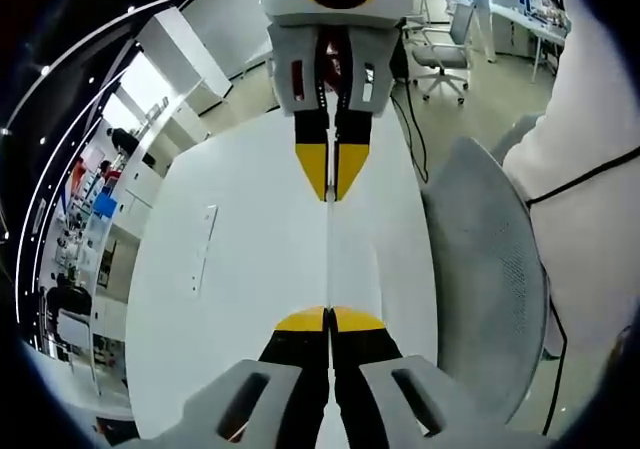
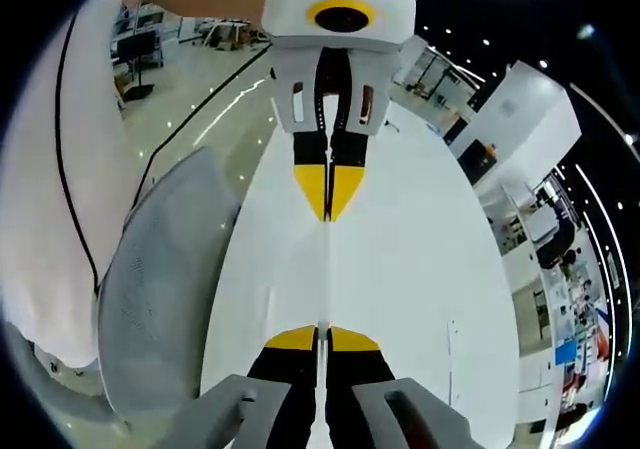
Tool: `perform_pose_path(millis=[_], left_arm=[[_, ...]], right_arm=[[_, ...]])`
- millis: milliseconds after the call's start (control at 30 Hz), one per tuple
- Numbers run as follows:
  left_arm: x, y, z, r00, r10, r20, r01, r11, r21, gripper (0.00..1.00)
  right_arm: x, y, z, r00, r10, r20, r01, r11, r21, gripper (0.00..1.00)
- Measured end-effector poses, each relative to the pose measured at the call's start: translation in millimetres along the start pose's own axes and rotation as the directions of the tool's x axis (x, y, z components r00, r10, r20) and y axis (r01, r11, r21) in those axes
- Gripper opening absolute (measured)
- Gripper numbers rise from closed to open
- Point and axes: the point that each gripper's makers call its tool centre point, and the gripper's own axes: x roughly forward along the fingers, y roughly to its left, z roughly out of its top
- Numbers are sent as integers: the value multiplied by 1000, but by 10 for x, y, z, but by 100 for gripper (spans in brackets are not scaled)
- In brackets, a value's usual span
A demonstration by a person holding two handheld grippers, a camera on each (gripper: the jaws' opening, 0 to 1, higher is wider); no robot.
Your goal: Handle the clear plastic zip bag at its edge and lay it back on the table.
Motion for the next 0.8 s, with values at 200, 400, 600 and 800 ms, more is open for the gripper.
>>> perform_pose_path(millis=[200, 400, 600, 800], left_arm=[[-3, -2, -26, 1000, 0, -4, 0, 1000, -6, 0], [-12, 8, -42, 1000, 3, -4, -3, 1000, -10, 0], [-10, 11, -30, 1000, 5, -3, -5, 1000, -9, 0], [-5, 25, -36, 1000, 5, -3, -5, 1000, -10, 0]], right_arm=[[-25, 0, -72, 1000, -1, -10, 1, 1000, 7, 0], [-61, -9, -134, 1000, -2, -15, 2, 1000, 16, 0], [-81, -8, -175, 1000, -3, -19, 4, 1000, 25, 0], [-101, -17, -210, 1000, -7, -23, 8, 1000, 29, 0]])
